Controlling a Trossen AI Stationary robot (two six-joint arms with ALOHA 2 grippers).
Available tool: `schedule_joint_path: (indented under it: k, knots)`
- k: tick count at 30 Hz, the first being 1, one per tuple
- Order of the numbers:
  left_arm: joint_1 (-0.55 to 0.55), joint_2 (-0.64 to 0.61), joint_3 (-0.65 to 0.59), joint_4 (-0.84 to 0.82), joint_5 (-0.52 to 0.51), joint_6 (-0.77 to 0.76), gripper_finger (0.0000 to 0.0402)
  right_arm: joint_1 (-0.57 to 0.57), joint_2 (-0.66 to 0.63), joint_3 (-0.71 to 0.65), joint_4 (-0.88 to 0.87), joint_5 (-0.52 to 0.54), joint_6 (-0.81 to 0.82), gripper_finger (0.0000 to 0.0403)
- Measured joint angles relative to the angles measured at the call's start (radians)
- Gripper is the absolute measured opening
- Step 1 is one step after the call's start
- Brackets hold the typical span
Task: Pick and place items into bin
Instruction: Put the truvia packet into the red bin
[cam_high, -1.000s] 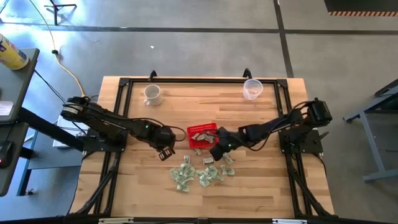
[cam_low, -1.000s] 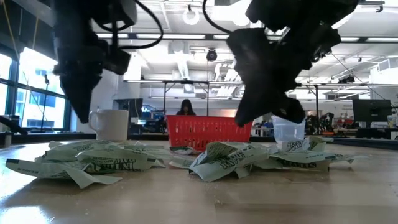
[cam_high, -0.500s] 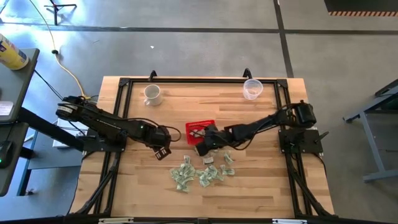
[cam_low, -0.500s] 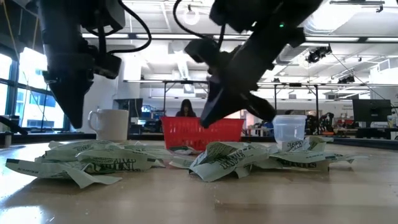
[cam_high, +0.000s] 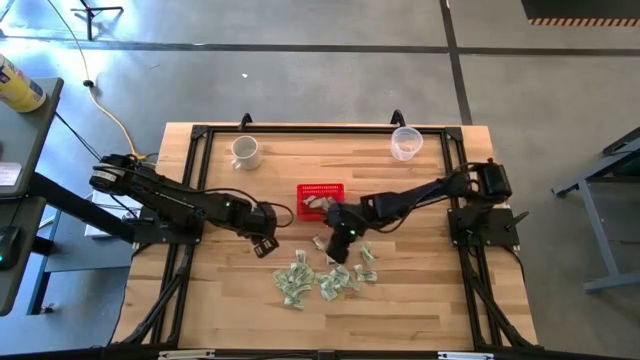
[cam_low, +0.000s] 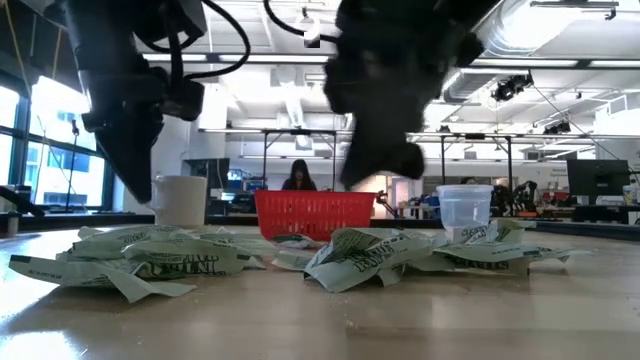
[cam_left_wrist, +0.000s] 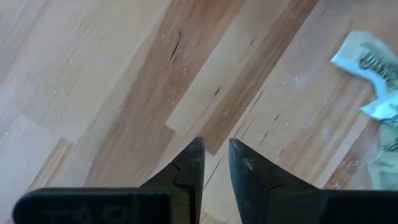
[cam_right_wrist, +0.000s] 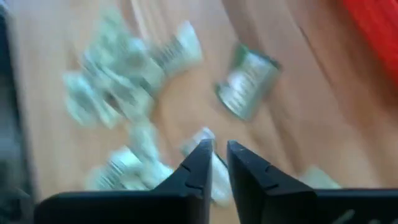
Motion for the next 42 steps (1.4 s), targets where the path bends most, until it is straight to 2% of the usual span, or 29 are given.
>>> schedule_joint_path:
  k: [4,8,11,13,16,21,24,27,29,33,42]
  knots:
    - [0.000,0.000,0.000,0.031,-0.005,0.001,0.0110,-0.004,-0.058,0.000,-0.183,0.032,-0.113,0.0089]
    - [0.000,0.000,0.000,0.067,0.017,0.046,0.0110,0.030,-0.106,0.000,-0.374,0.072,-0.136,0.0140]
    - [0.000,0.000,0.000,0.100,0.031,0.094,0.0110,0.086,-0.126,-0.001,-0.465,0.083,-0.118,0.0176]
    - [0.000,0.000,0.000,0.129,0.001,0.151,0.0110,0.139,-0.129,-0.001,-0.494,0.117,-0.079,0.0194]
    - [0.001,0.000,0.000,0.204,-0.062,0.326,0.0110,0.229,-0.129,-0.002,-0.493,0.186,0.015,0.0214]
    - [0.031,0.014,0.001,0.357,-0.043,0.620,0.0116,0.357,-0.129,-0.002,-0.498,0.305,0.261,0.0225]
    - [0.078,0.051,0.001,0.455,0.049,0.789,0.0129,0.422,-0.129,-0.002,-0.525,0.378,0.372,0.0225]
    - [0.101,0.107,0.002,0.569,0.192,0.912,0.0147,0.472,-0.129,-0.003,-0.566,0.410,0.454,0.0227]
    - [0.098,0.153,0.011,0.621,0.258,0.969,0.0160,0.493,-0.129,-0.003,-0.609,0.378,0.507,0.0228]
    - [0.079,0.239,0.050,0.642,0.308,1.017,0.0189,0.527,-0.129,-0.004,-0.655,0.330,0.556,0.0228]
    - [0.080,0.388,0.209,0.634,0.285,1.154,0.0239,0.580,-0.128,-0.004,-0.675,0.359,0.632,0.0228]
